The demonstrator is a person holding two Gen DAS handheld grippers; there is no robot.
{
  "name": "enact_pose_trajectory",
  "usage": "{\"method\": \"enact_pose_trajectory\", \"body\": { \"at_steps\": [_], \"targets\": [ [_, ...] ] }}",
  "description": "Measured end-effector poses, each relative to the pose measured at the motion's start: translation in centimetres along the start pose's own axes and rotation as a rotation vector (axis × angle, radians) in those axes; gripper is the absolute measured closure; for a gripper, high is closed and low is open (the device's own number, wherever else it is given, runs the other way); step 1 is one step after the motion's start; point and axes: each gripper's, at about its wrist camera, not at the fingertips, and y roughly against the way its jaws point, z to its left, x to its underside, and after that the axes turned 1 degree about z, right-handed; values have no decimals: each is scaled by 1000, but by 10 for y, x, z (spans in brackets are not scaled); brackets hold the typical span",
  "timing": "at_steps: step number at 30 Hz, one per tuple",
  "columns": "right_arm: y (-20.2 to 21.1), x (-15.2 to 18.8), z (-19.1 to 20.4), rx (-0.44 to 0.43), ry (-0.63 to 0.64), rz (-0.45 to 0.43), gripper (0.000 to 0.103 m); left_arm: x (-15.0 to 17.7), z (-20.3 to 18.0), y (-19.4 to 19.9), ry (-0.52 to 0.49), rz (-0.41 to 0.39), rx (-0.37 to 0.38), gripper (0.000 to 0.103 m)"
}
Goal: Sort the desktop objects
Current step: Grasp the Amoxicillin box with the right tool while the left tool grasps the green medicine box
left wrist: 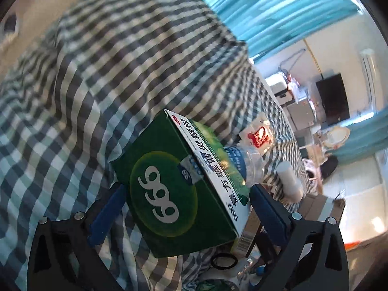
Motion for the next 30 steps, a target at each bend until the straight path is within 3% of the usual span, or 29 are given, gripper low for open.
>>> {"method": "enact_pose_trajectory", "body": {
  "at_steps": [5, 9, 11, 12, 15, 17, 22, 25, 27, 28, 29, 30],
  "targets": [
    [-16, 3, 3, 2, 10, 60, 0, -6, 10, -13, 70, 23, 39, 0],
    [-30, 7, 4, -7, 8, 120, 2, -8, 9, -24, 65, 37, 28, 0],
    [-32, 9, 4, 6, -2, 135, 27, -5, -1, -23, 0, 23, 2, 0],
    [-31, 10, 3, -24, -11, 130, 27, -4, -5, -23, -25, 22, -6, 0],
    [-24, 12, 5, 8, 1, 107, 27, 0, -19, -21, -84, 13, 0, 11],
    [-12, 11, 2, 16, -26, 57, 27, 1, -28, -14, -126, -2, -3, 24],
    [25, 5, -5, 50, -54, -36, 27, 6, -43, -2, -204, -31, -38, 36],
    [54, -4, -3, 68, -61, -109, 27, 14, -70, 5, -300, -72, -155, 36],
    [73, -10, 0, 68, -64, -155, 27, 29, -89, 13, -384, -136, -239, 25],
    [82, -11, 0, 71, -65, -175, 27, 34, -99, 15, -419, -168, -266, 10],
    [92, -13, 1, 74, -64, -197, 27, 38, -108, 16, -449, -205, -303, 2],
    [101, -16, 0, 73, -64, -216, 27, 43, -116, 15, -477, -230, -334, 2]
  ]
}}
